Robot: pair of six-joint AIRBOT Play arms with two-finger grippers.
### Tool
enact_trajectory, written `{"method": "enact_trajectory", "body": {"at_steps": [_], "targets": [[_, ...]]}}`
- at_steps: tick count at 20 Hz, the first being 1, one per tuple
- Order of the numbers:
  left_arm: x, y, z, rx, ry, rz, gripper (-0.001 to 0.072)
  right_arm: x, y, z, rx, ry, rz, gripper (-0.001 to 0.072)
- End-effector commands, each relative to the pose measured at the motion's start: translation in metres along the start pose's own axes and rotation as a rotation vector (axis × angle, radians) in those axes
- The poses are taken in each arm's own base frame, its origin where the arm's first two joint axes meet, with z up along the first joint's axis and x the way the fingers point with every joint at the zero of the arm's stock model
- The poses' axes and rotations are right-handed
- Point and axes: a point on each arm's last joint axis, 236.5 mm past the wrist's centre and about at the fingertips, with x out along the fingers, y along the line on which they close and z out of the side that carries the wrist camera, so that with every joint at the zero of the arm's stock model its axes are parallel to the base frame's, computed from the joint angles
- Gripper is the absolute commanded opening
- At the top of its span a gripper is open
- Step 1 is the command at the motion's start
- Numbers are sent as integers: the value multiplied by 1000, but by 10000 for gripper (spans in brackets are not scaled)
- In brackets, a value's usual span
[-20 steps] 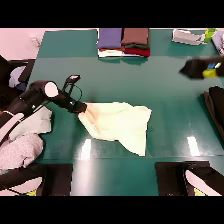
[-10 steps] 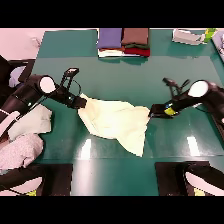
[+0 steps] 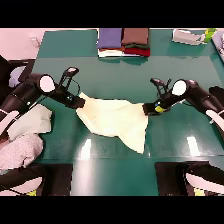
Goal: Fold the shirts.
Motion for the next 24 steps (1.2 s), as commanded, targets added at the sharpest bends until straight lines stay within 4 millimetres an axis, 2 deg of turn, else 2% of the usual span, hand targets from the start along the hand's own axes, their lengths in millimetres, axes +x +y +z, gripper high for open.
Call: {"method": "enact_trajectory", "body": {"at_steps": [1, 2, 4, 6, 8, 9, 10, 12, 14, 16, 19, 20, 22, 24], "targets": [[-41, 7, 34, 50, -112, 63, 23, -69, -10, 39, -95, -189, -120, 16], [-68, 4, 52, 65, -190, 70, 23, -103, -10, 51, -108, -268, -141, 16], [-141, -3, 88, 100, -387, 95, 23, -186, -3, 69, -109, -463, -137, 16], [-231, -15, 111, 127, -610, 106, 23, -270, 1, 75, -99, -667, -135, 16], [-312, -29, 118, 152, -816, 99, 23, -339, 5, 68, -94, -838, -133, 16], [-344, -35, 117, 158, -901, 93, 23, -366, 9, 61, -102, -904, -131, 16], [-374, -40, 113, 165, -979, 87, 23, -389, 15, 53, -119, -961, -129, 16], [-417, -46, 102, 173, -1091, 79, 23, -428, 25, 39, -139, -1056, -119, 16], [-436, -51, 97, 176, -1142, 65, 23, -451, 32, 31, -149, -1104, -114, 16], [-441, -56, 96, 181, -1156, 40, 23, -466, 36, 31, -165, -1130, -116, 16], [-454, -59, 99, 220, -1211, 56, 23, -474, 39, 38, -172, -1117, -121, 15], [-458, -60, 101, 227, -1231, 61, 22, -468, 38, 44, -169, -1091, -123, 15], [-454, -54, 109, 227, -1228, 94, 22, -438, 31, 60, -150, -999, -129, 15], [-424, -37, 129, 226, -1156, 168, 22, -388, 27, 79, -122, -868, -101, 15]]}}
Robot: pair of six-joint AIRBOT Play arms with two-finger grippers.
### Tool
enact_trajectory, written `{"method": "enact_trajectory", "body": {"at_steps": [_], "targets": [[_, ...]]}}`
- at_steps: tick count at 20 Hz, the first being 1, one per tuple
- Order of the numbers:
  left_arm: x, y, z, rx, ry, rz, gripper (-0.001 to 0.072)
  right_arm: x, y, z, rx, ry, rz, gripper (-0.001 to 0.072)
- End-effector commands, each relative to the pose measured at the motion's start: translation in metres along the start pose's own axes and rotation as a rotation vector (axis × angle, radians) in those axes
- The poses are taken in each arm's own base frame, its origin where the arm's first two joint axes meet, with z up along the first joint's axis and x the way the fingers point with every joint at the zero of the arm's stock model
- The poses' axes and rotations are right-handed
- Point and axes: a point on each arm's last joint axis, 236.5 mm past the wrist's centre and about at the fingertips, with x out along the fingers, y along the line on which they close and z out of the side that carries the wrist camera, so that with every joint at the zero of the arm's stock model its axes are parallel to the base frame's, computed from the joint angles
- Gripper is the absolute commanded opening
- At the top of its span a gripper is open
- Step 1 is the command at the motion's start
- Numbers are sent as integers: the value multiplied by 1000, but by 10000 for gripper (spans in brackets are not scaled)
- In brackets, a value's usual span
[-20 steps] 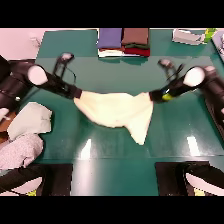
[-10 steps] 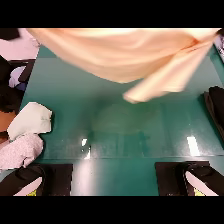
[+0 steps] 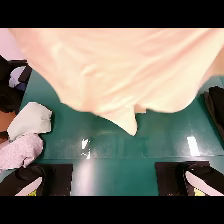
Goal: Fold the shirts.
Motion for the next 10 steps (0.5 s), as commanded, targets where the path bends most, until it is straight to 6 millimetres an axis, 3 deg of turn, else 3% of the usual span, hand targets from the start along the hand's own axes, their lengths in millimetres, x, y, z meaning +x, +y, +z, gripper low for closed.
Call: {"method": "enact_trajectory", "body": {"at_steps": [1, 4, 7, 10], "targets": [[41, 18, -30, 64, 91, 70, 22, 57, 3, -47, 41, 197, 28, 15], [118, 23, -114, 81, 318, 75, 23, 123, 6, -114, 55, 416, 30, 15], [195, 22, -212, 85, 499, 59, 23, 191, 10, -174, 51, 561, 29, 15], [246, 20, -311, 88, 653, 43, 24, 250, 5, -219, 66, 616, 18, 17]]}}
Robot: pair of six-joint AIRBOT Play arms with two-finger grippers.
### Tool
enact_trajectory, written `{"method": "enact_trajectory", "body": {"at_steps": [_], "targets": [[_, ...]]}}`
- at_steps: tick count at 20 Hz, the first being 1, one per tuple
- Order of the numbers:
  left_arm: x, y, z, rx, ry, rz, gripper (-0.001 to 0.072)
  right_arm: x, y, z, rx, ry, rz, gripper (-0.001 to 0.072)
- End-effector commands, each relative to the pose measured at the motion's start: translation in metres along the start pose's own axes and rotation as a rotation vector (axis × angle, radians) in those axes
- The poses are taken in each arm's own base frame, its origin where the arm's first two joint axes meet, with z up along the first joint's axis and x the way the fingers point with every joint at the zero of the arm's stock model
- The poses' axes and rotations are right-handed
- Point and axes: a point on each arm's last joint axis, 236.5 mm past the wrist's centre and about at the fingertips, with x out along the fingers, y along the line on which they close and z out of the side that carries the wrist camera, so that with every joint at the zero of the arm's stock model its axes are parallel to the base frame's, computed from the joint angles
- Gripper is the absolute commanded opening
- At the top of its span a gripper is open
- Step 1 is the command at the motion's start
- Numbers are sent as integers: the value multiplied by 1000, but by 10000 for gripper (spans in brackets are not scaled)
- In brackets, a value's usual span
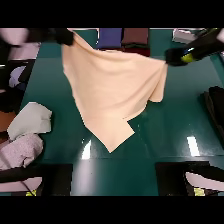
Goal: Fold the shirts.
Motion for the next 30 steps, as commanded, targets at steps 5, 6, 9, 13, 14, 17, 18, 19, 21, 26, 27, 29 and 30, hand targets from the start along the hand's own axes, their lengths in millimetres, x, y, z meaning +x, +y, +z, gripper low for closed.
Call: {"method": "enact_trajectory", "body": {"at_steps": [5, 6, 9, 13, 14, 17, 18, 19, 21, 26, 27, 29, 30], "targets": [[122, -15, -131, 0, 363, -20, 79, 124, -14, -30, 29, 162, -19, 19], [120, -10, -132, -7, 371, -15, 368, 126, -14, -30, 29, 162, -19, 37], [96, 16, -145, -101, 486, 26, 549, 114, -14, -11, 29, 117, -17, 354], [34, 28, -188, -178, 713, 27, 549, 76, -15, 5, 31, 86, -18, 354], [24, 21, -199, -194, 732, 16, 549, 68, -16, 4, 33, 74, -19, 354], [8, -16, -253, -267, 782, -13, 550, 53, -17, -10, 35, 70, -19, 365], [3, -32, -275, -282, 807, -22, 550, 51, -17, -17, 36, 80, -21, 389], [-1, -50, -299, -297, 842, -41, 550, 51, -18, -26, 38, 92, -22, 420], [-8, -84, -340, -318, 917, -93, 551, 52, -19, -39, 41, 118, -24, 455], [-7, -123, -371, -424, 936, -162, 550, 58, -22, -57, 46, 161, -29, 455], [-6, -124, -372, -430, 932, -164, 550, 58, -21, -57, 43, 159, -27, 455], [-1, -130, -365, -466, 903, -185, 549, 58, -20, -56, 43, 155, -26, 455], [1, -133, -362, -482, 892, -194, 549, 58, -20, -56, 43, 156, -26, 455]]}}
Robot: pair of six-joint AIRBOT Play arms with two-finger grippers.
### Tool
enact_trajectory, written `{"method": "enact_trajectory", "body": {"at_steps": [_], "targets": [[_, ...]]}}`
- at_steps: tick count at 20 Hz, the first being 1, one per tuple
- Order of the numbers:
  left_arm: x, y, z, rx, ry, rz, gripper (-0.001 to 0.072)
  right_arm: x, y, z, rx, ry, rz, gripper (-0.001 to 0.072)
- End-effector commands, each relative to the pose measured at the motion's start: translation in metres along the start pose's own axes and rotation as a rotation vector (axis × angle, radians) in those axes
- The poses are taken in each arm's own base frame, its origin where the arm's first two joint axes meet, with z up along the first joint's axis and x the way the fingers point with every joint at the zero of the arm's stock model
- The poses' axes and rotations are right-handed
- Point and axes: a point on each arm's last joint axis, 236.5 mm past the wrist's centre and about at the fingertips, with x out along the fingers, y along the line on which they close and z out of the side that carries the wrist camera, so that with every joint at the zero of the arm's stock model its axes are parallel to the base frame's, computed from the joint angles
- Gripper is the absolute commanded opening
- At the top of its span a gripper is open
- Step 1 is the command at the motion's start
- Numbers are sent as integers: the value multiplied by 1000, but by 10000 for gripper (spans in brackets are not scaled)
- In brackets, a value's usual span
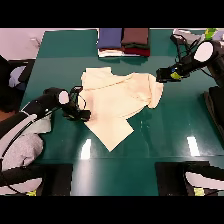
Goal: Fold the shirts.
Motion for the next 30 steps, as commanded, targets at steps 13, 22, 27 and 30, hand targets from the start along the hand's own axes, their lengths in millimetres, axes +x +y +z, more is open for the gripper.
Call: {"method": "enact_trajectory", "body": {"at_steps": [13, 22, 27, 30], "targets": [[-107, 52, 80, -10, -306, 77, 23, 9, -24, -61, 8, 208, -30, 455], [-119, 63, 74, -18, -303, 69, 23, 102, 68, -150, 194, 368, 284, 622], [-118, 63, 72, -18, -293, 71, 23, 131, 95, -140, 229, 287, 254, 571], [-118, 63, 70, -11, -286, 73, 23, 140, 91, -136, 246, 268, 236, 348]]}}
